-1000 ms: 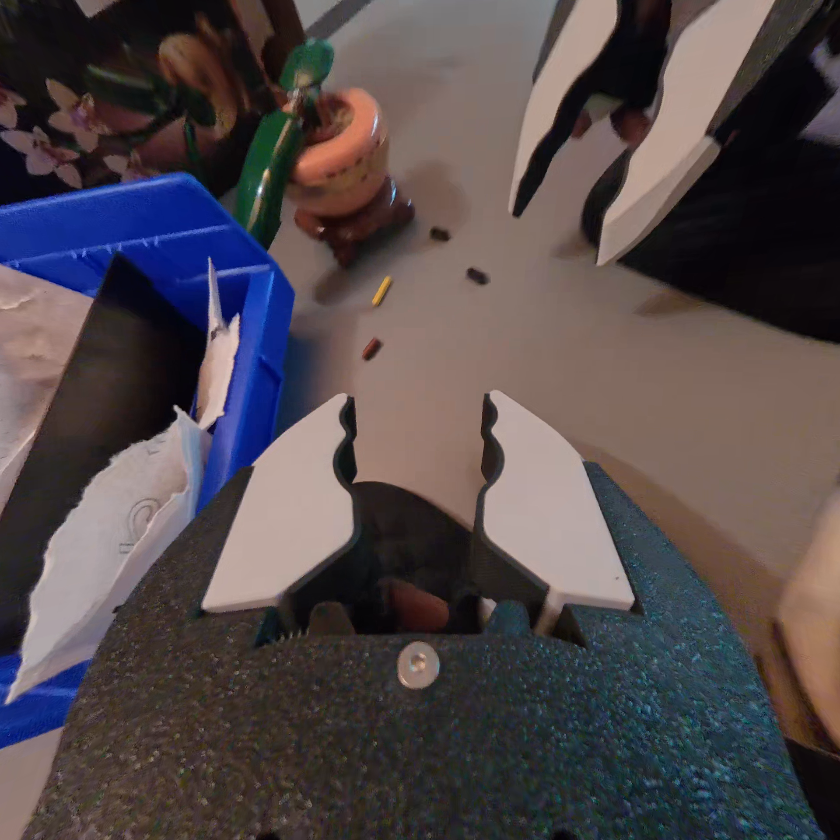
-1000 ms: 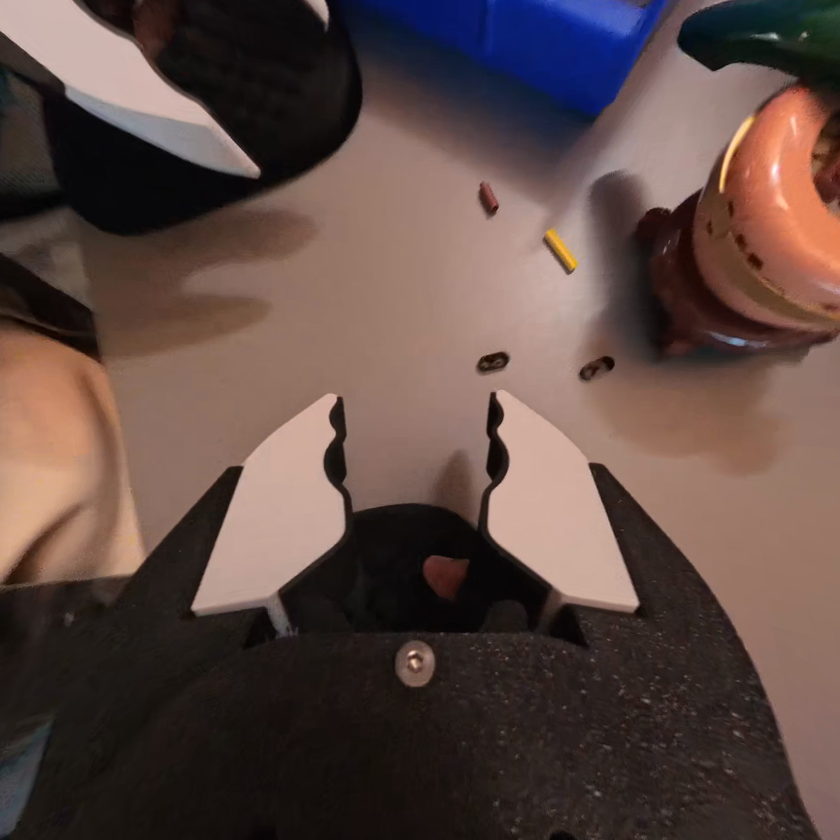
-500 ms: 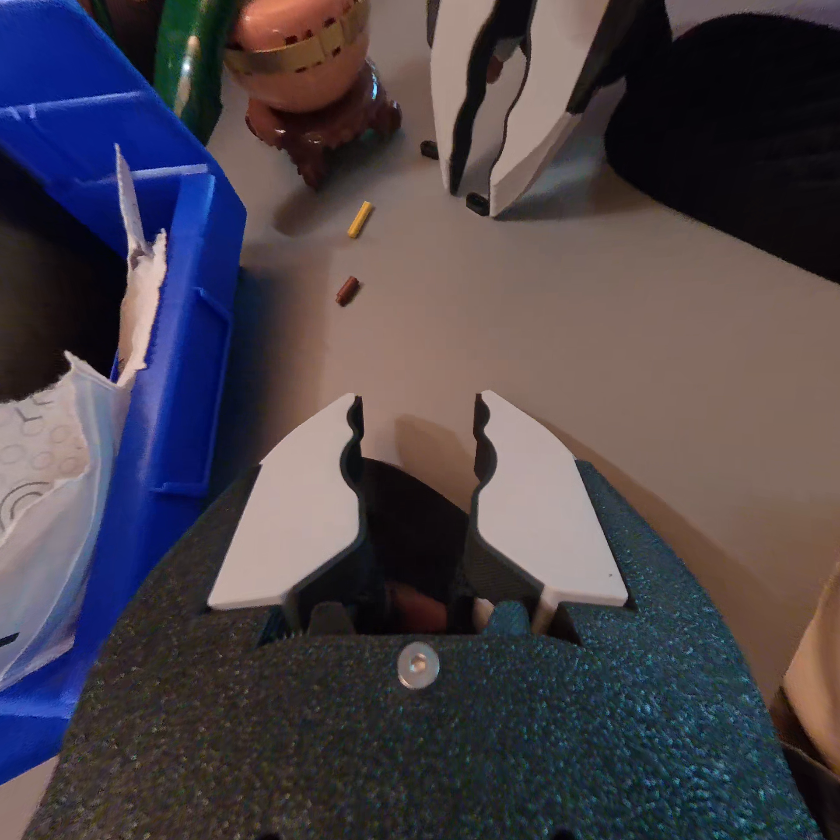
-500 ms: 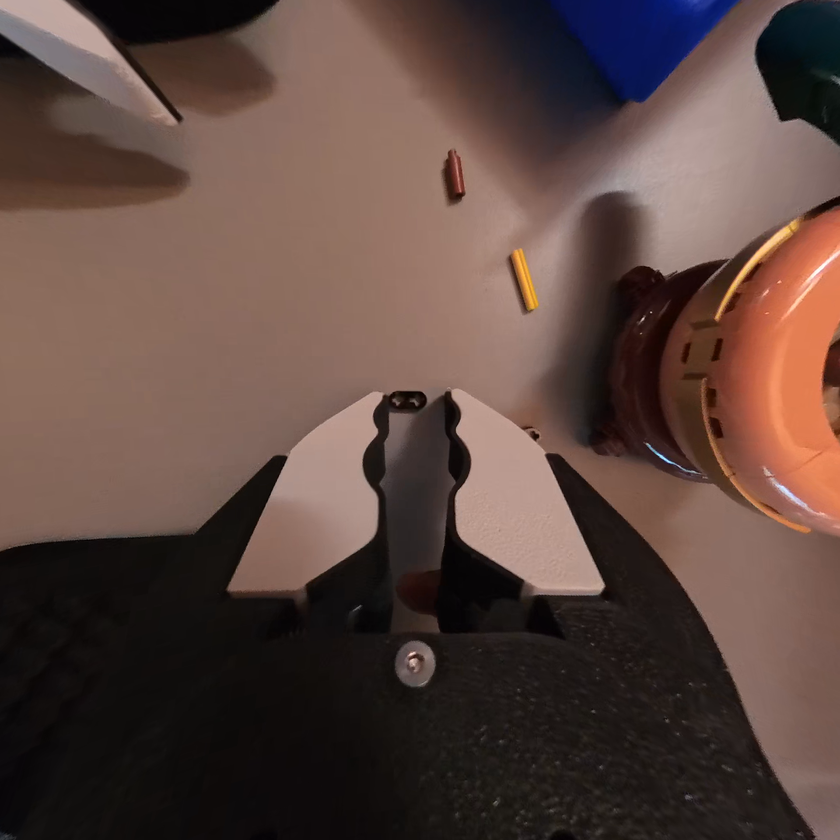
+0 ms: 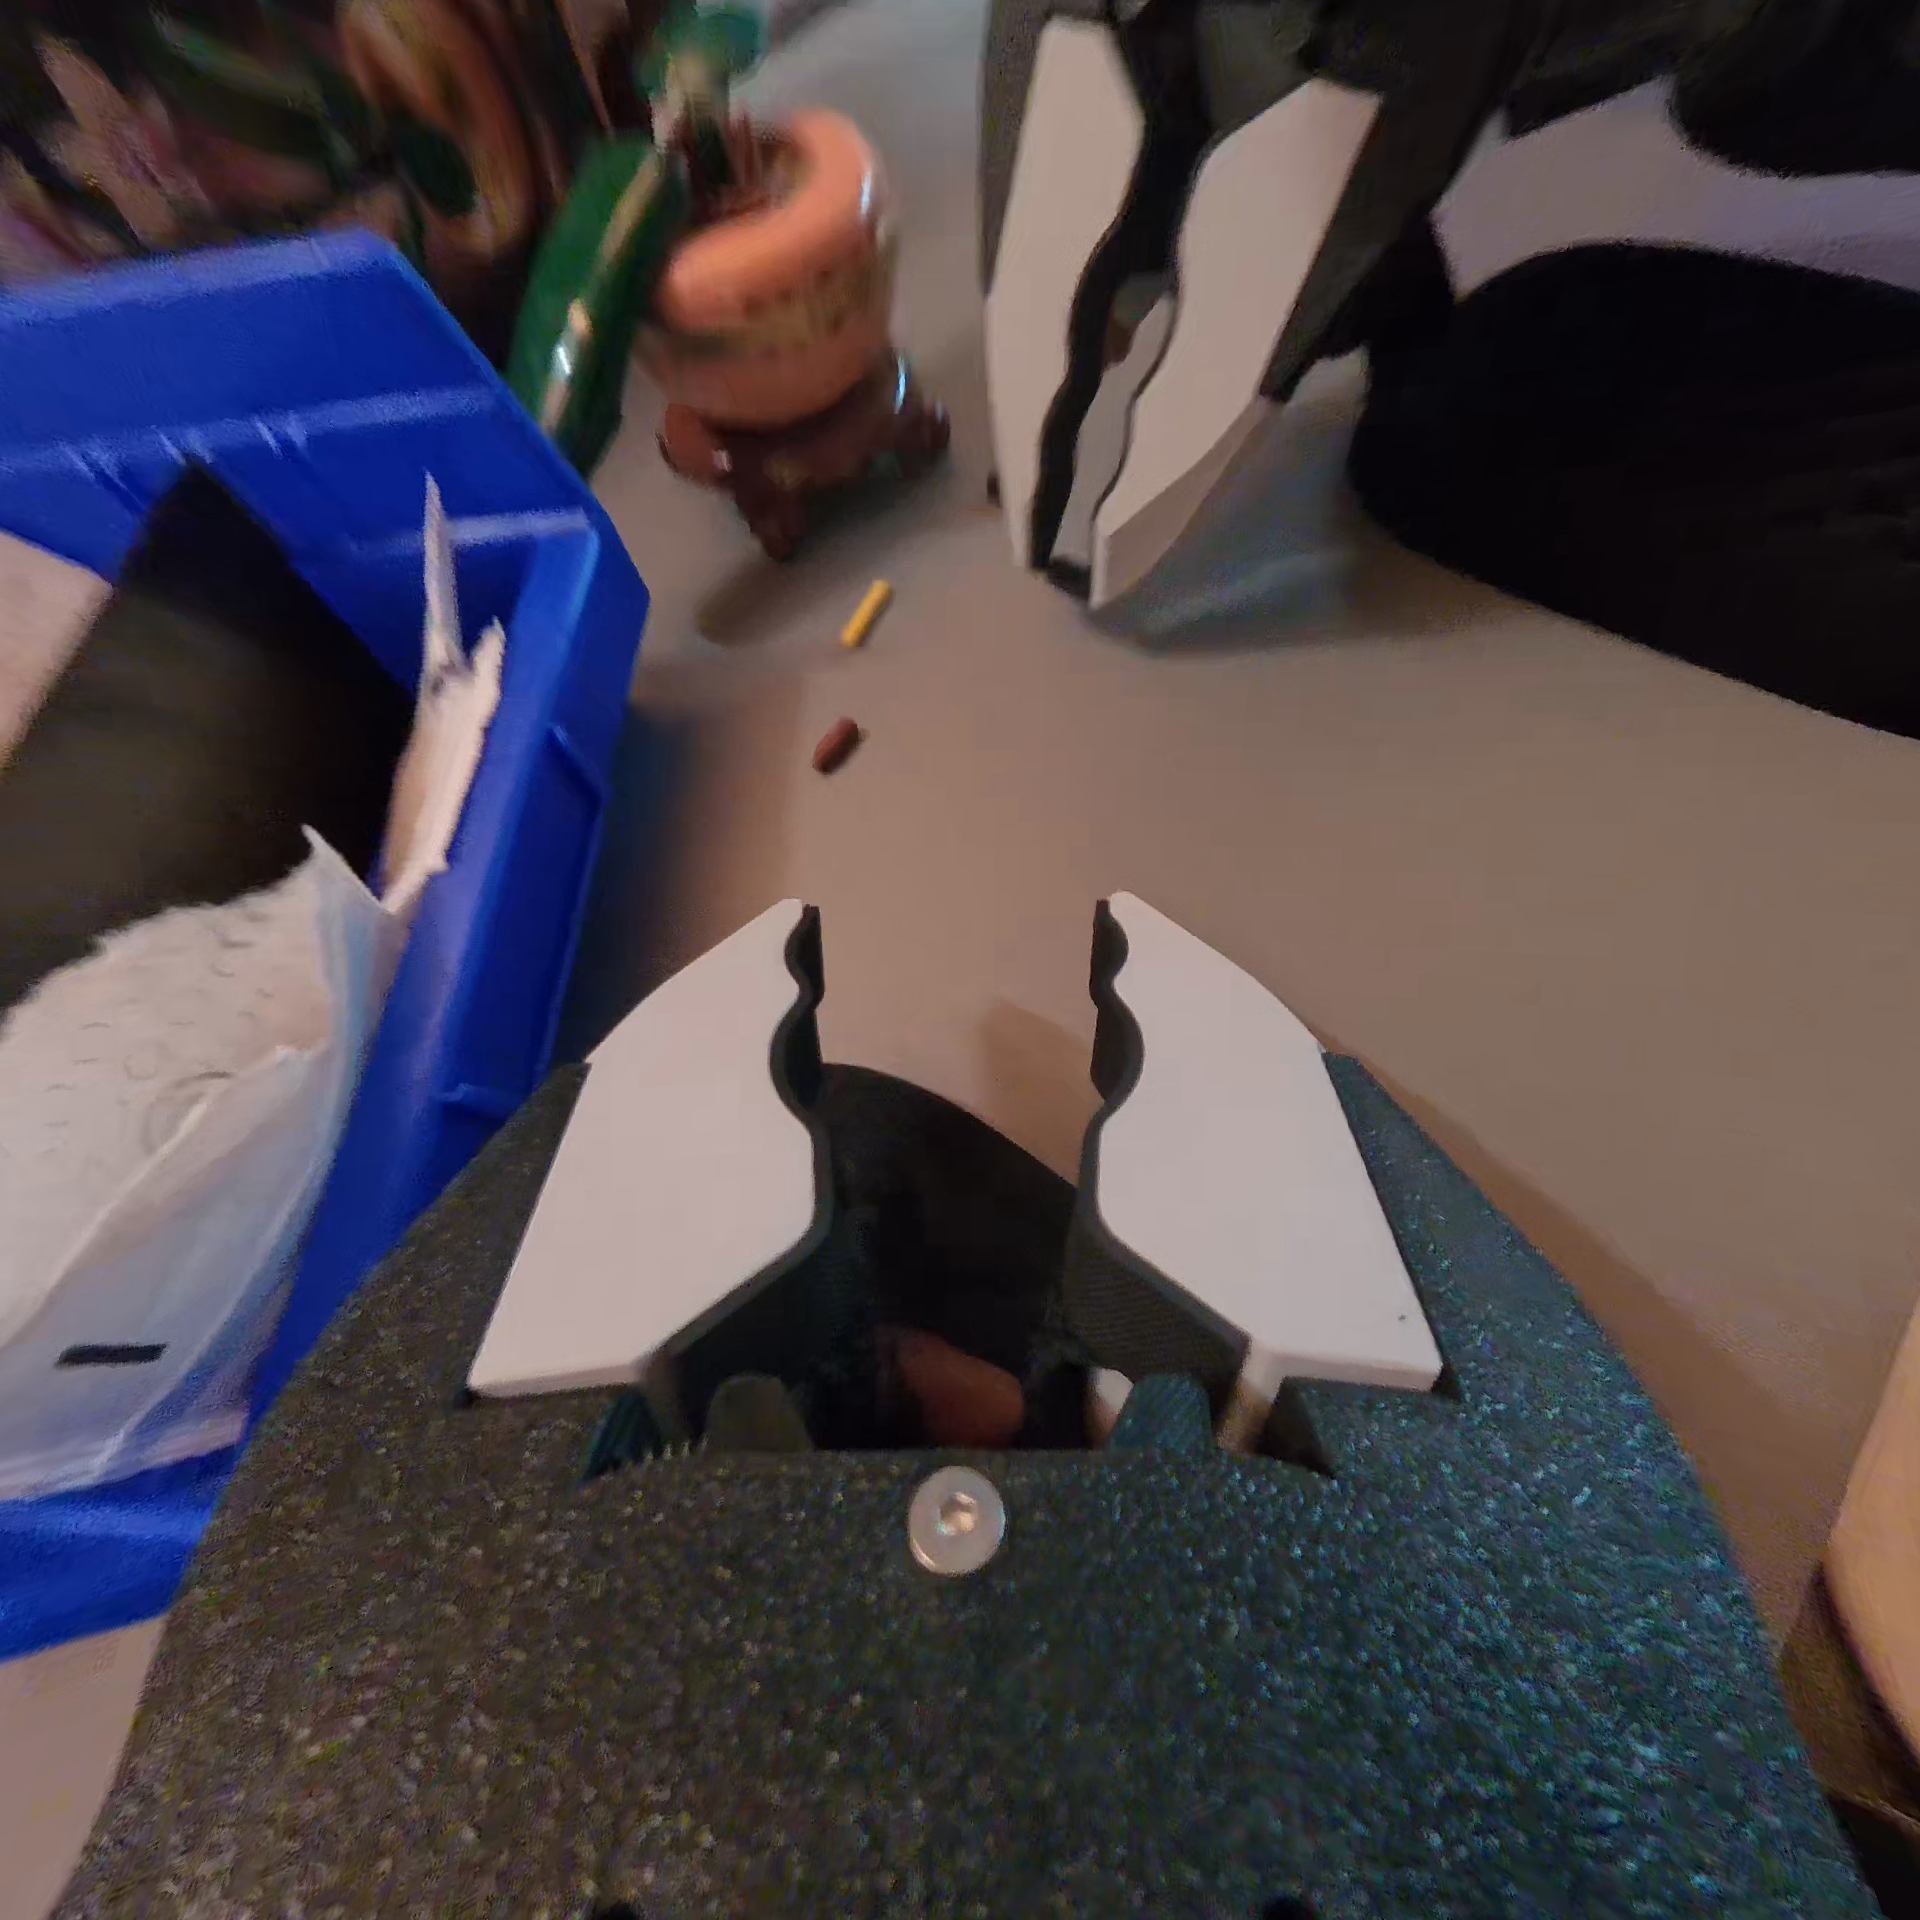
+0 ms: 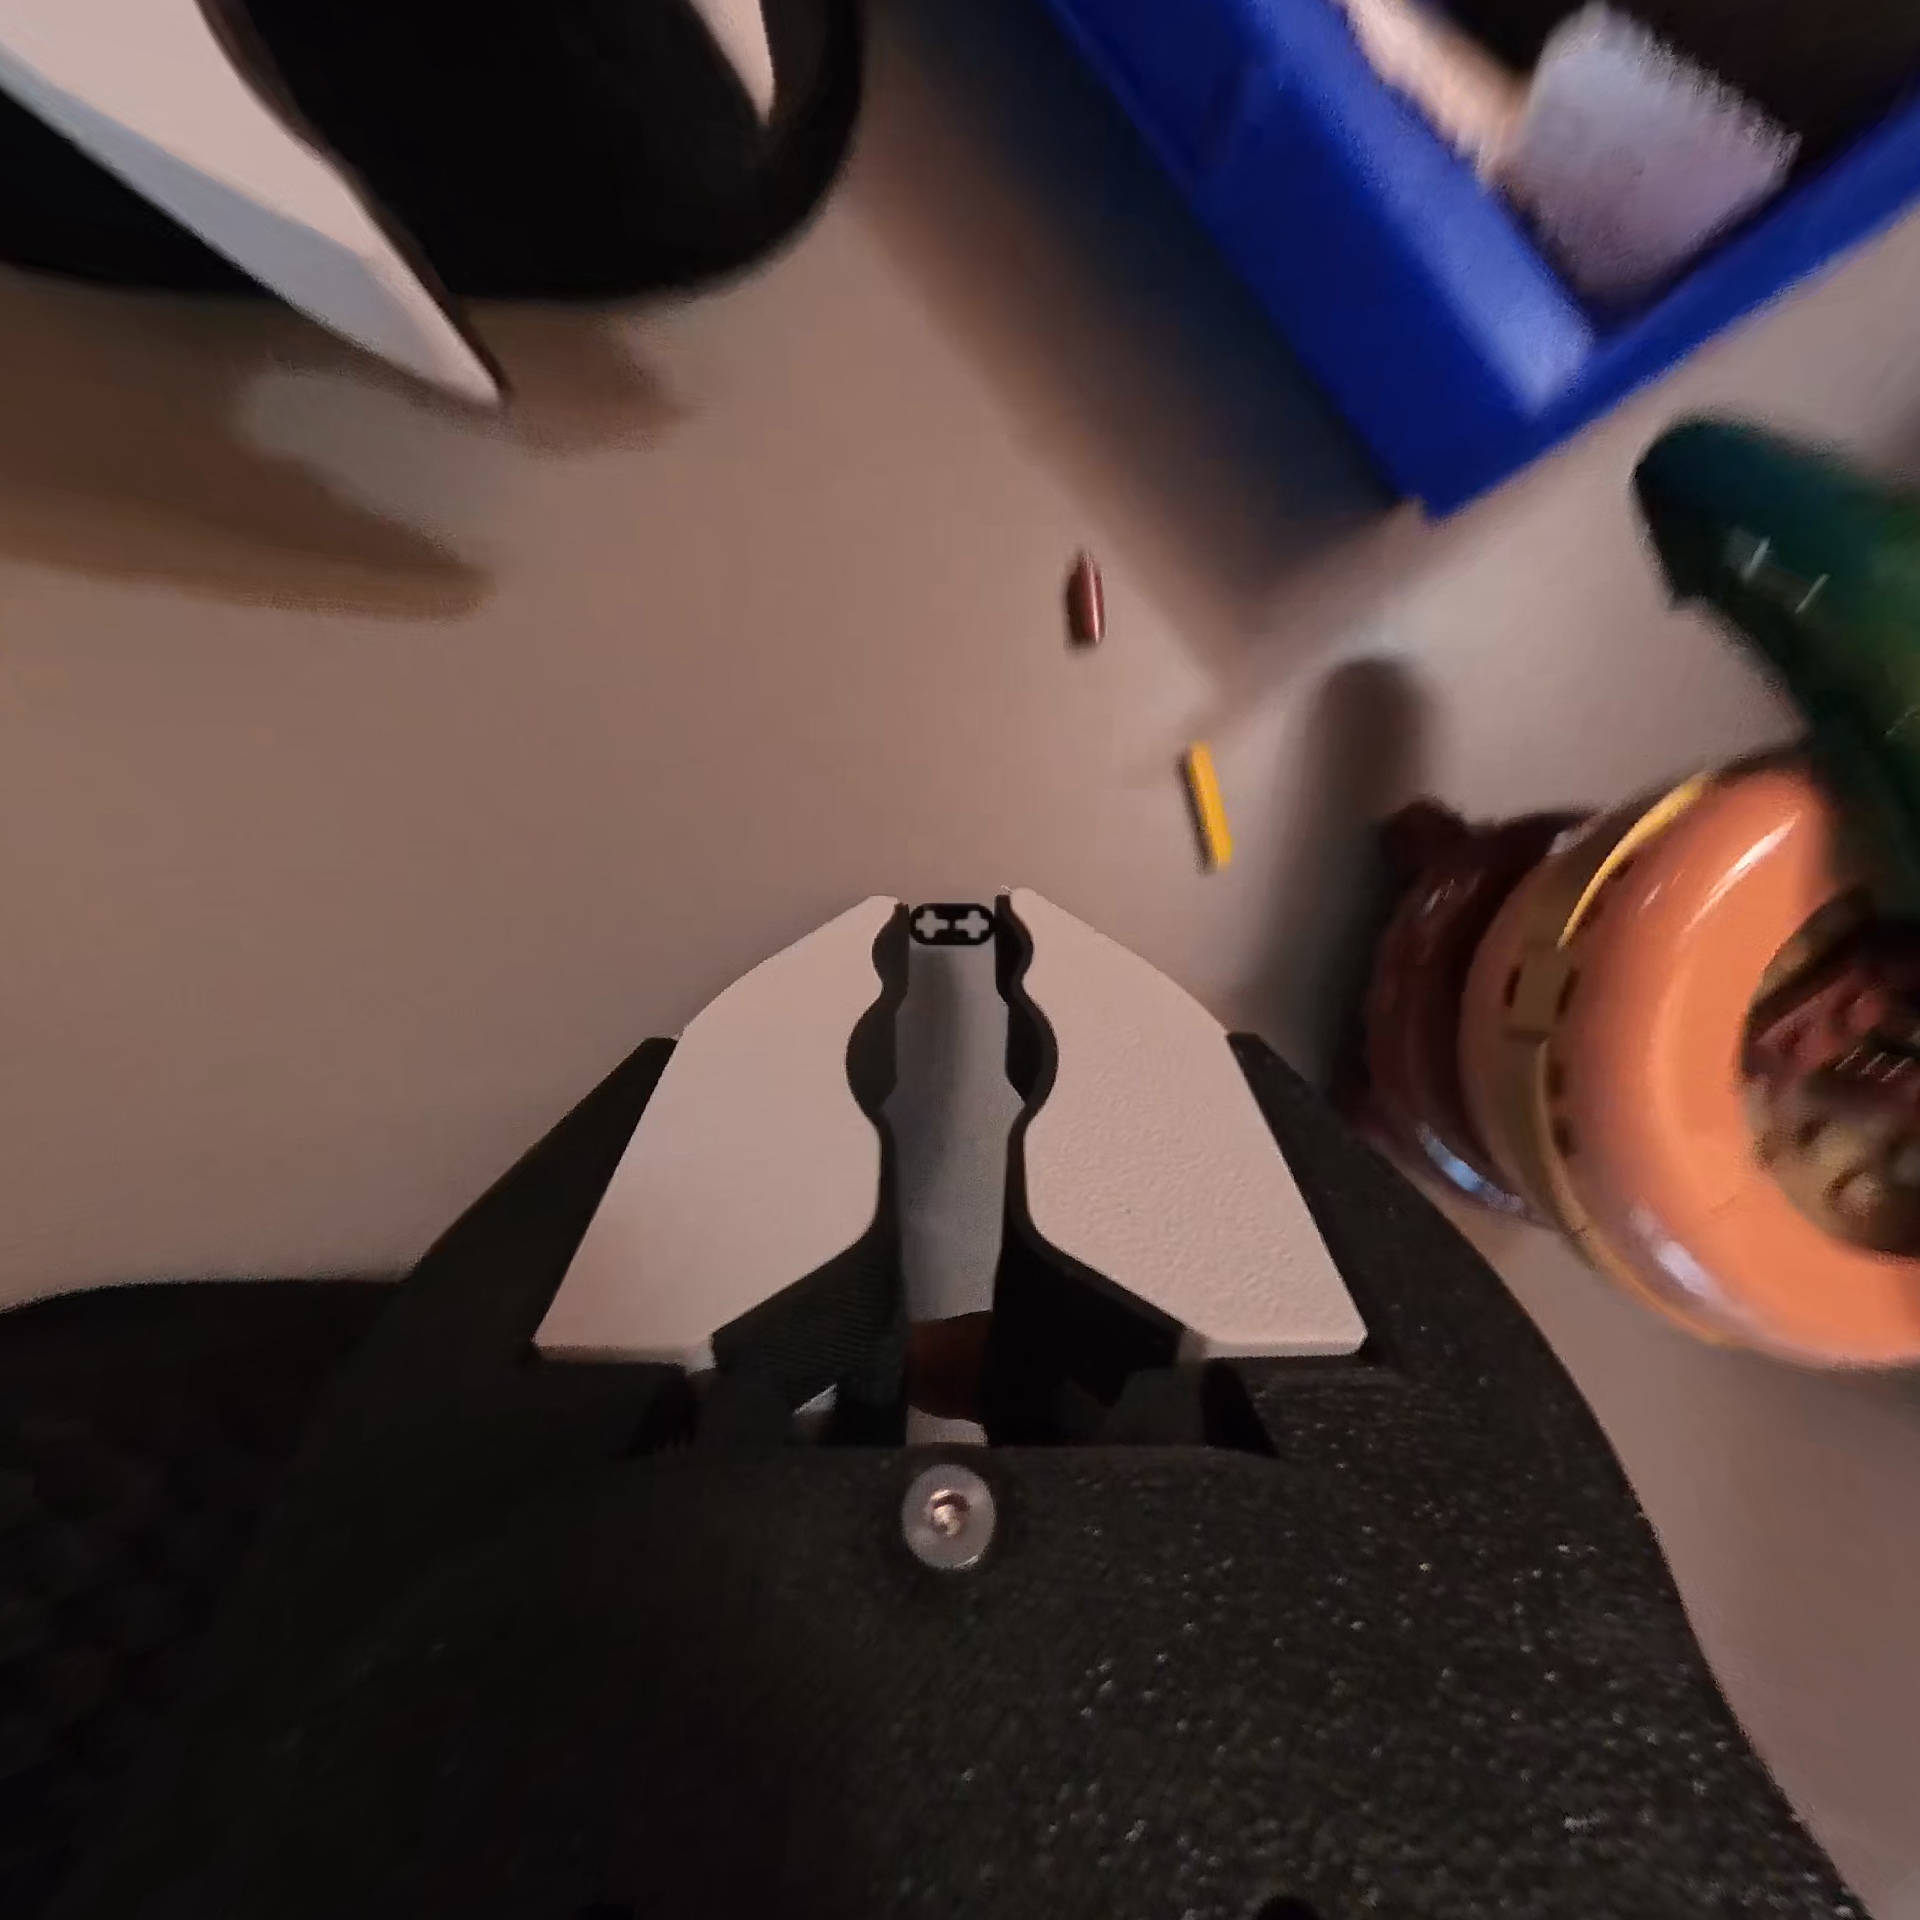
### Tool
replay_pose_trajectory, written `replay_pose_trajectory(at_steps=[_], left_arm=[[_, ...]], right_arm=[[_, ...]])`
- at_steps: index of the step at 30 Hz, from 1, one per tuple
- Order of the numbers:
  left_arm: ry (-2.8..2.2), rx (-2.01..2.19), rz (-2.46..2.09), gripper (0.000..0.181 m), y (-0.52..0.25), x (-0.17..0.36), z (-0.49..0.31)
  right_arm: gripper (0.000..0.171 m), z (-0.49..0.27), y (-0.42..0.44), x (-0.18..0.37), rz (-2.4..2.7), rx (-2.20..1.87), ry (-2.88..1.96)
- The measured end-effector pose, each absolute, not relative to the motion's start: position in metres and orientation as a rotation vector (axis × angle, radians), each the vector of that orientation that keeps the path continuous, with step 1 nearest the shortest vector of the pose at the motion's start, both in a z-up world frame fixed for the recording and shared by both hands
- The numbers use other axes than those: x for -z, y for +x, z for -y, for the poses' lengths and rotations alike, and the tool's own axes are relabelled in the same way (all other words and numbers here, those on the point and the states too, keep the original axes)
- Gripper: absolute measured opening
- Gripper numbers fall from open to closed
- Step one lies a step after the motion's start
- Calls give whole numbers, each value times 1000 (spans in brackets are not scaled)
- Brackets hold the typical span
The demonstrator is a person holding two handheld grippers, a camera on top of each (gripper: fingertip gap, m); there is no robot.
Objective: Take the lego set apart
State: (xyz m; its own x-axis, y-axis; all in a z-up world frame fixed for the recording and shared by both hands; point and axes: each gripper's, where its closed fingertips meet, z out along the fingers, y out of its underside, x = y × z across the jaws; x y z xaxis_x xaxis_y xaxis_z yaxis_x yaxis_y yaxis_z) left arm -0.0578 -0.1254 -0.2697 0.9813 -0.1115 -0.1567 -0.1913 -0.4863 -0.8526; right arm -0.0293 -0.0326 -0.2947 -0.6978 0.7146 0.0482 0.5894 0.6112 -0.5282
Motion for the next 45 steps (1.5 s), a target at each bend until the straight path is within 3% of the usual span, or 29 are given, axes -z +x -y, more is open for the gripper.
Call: replay_pose_trajectory(at_steps=[4, 9, 20, 25, 35, 45], left_arm=[[-1863, -191, -279, 44, -50, 243, 135], [-1930, -84, -389, 49, -34, 255, 135], [-1907, -53, -375, 48, -35, 252, 136], [-1913, -62, -380, 47, -34, 253, 136], [-1914, -59, -377, 47, -35, 253, 136], [-1937, -41, -341, 47, -38, 254, 135]], right_arm=[[15, 74, -70, 245, 2504, -890, -856], [15, 135, -127, 199, 2332, -1227, -802], [15, 158, -166, 231, 2356, -1202, -956], [27, 161, -166, 227, 2330, -1216, -944], [28, 135, -160, 215, 2279, -1121, -917], [23, 59, -86, 294, 2649, -618, -1135]])
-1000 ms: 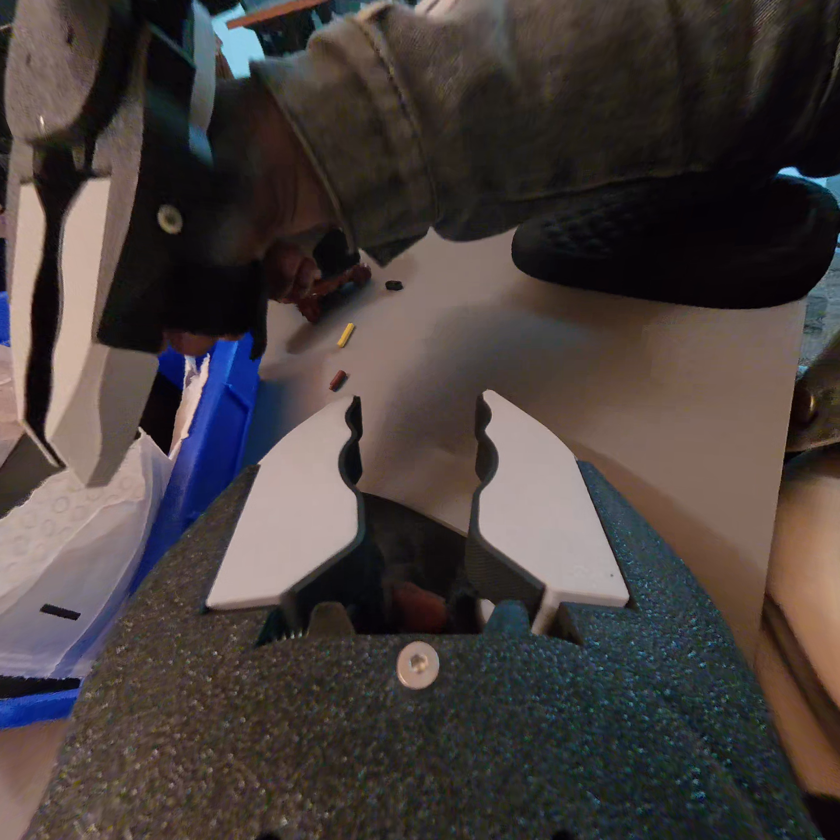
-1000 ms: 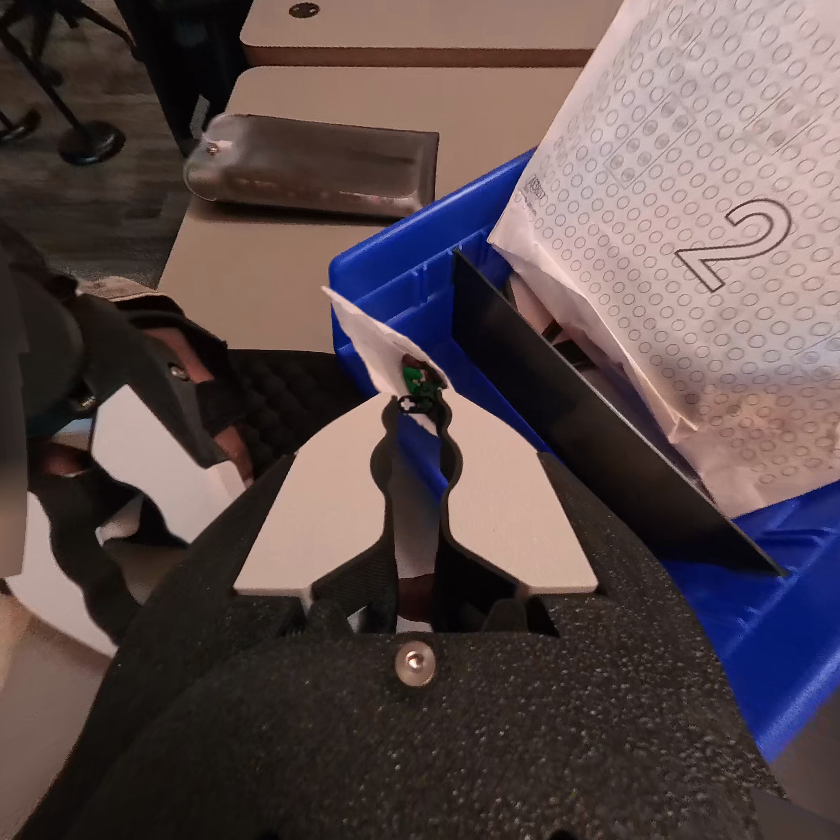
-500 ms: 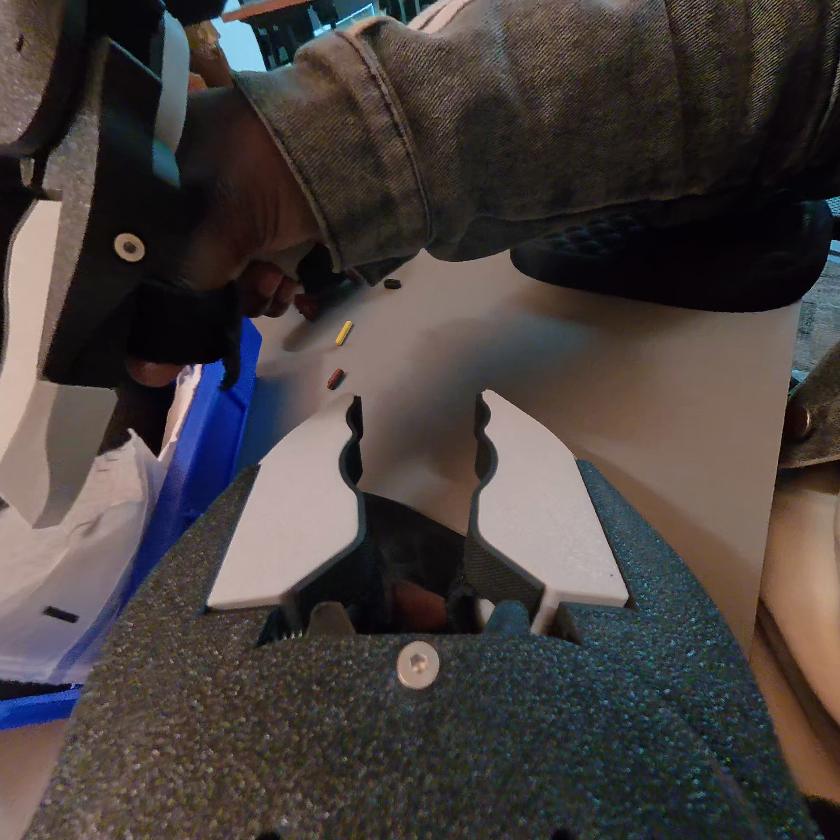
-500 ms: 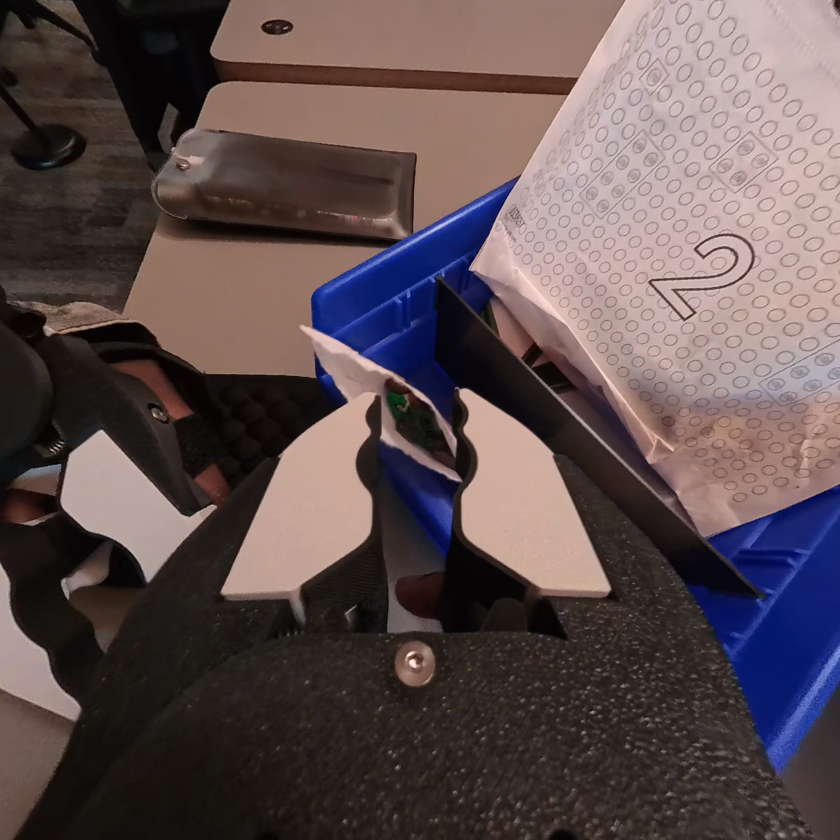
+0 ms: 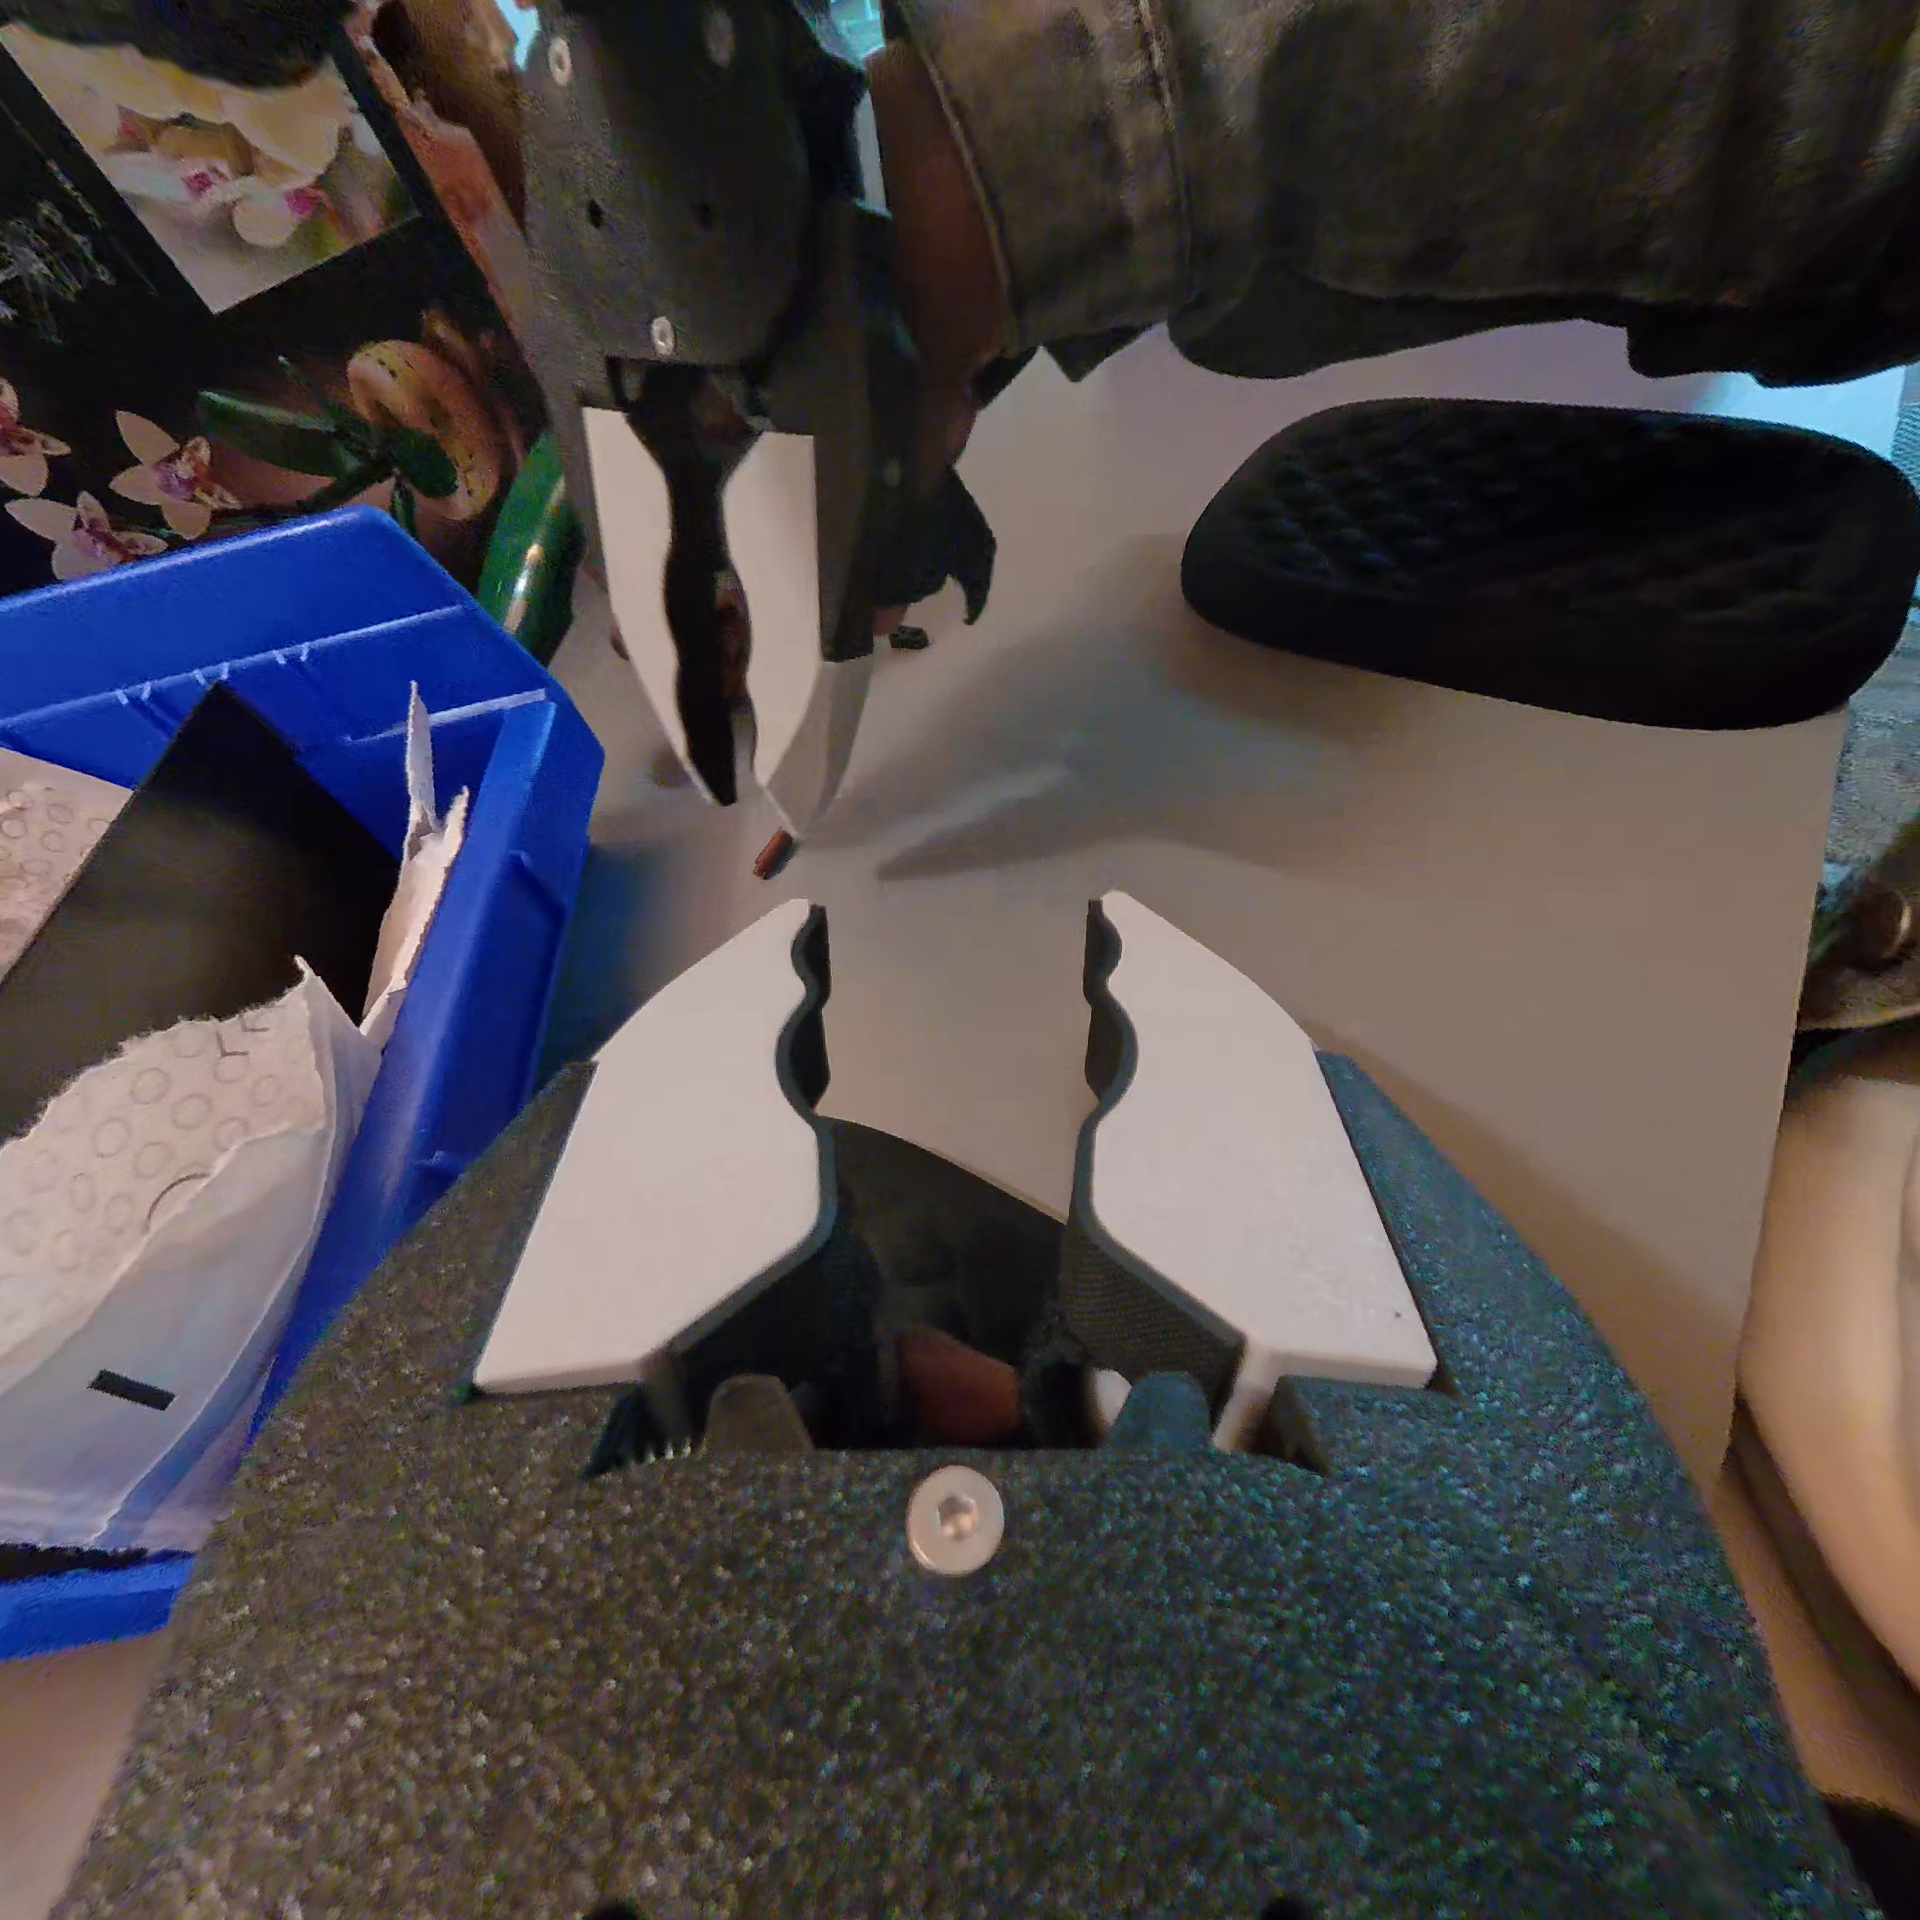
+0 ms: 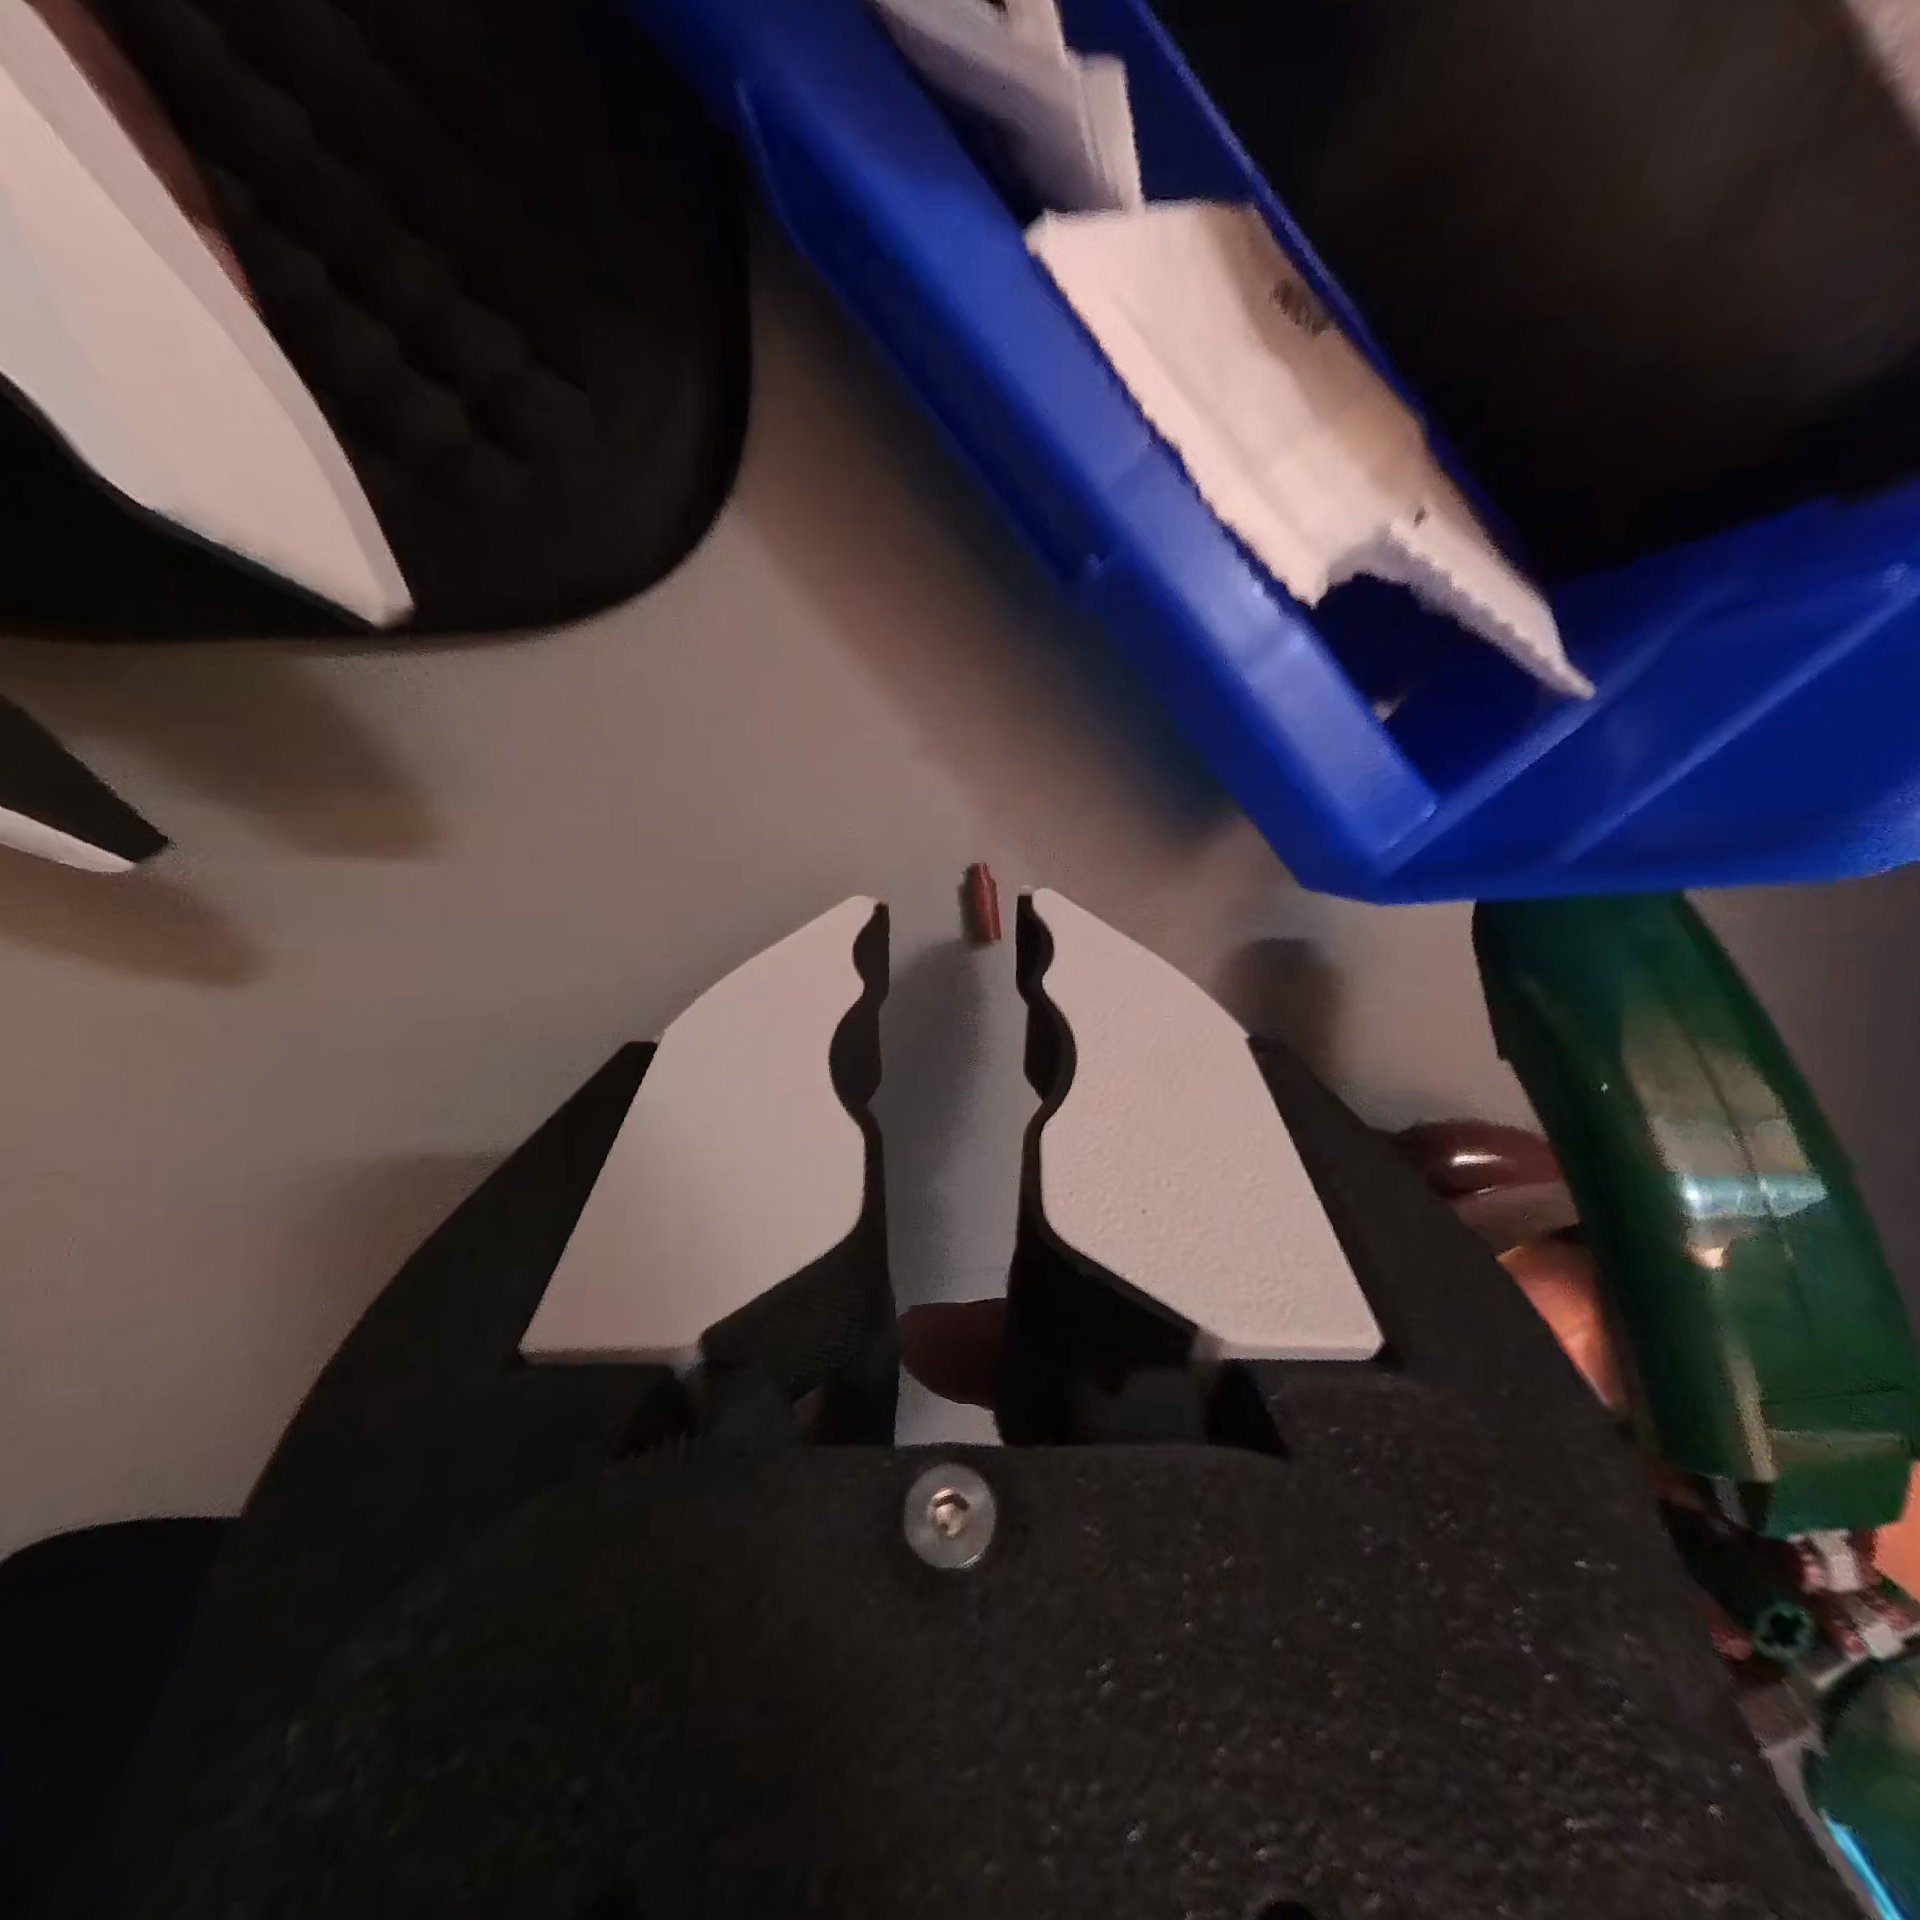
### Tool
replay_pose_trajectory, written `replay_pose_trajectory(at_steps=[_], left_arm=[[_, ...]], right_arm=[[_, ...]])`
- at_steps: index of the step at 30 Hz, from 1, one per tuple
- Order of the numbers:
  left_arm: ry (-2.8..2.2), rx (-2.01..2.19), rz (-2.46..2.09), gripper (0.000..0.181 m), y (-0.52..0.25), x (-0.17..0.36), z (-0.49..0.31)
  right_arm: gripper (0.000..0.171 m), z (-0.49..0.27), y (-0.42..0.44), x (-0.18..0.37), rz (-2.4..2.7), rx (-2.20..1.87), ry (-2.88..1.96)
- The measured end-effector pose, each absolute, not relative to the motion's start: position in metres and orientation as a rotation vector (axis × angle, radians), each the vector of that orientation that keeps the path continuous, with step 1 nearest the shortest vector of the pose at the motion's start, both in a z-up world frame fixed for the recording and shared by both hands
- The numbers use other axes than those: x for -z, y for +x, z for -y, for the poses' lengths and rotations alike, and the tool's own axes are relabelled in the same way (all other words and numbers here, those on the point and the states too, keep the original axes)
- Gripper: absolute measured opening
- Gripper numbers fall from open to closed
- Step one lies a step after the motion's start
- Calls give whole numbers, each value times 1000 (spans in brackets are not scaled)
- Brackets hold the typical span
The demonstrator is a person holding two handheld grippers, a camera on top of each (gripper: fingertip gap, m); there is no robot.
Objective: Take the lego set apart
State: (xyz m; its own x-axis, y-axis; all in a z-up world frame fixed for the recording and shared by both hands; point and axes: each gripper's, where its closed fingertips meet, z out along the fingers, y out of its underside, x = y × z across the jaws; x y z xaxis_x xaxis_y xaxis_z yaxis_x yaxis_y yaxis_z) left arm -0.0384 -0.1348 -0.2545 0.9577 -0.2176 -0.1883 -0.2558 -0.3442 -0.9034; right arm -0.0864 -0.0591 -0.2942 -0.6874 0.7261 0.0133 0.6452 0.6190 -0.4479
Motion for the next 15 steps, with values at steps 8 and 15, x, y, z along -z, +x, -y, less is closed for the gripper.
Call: replay_pose_trajectory(at_steps=[8, 15], left_arm=[[-1957, -39, -335, 47, -39, 257, 134], [-1956, -32, -334, 47, -39, 257, 134]], right_arm=[[16, 51, -89, 308, 2636, -580, -1176], [5, 53, -89, 314, 2660, -593, -1165]])
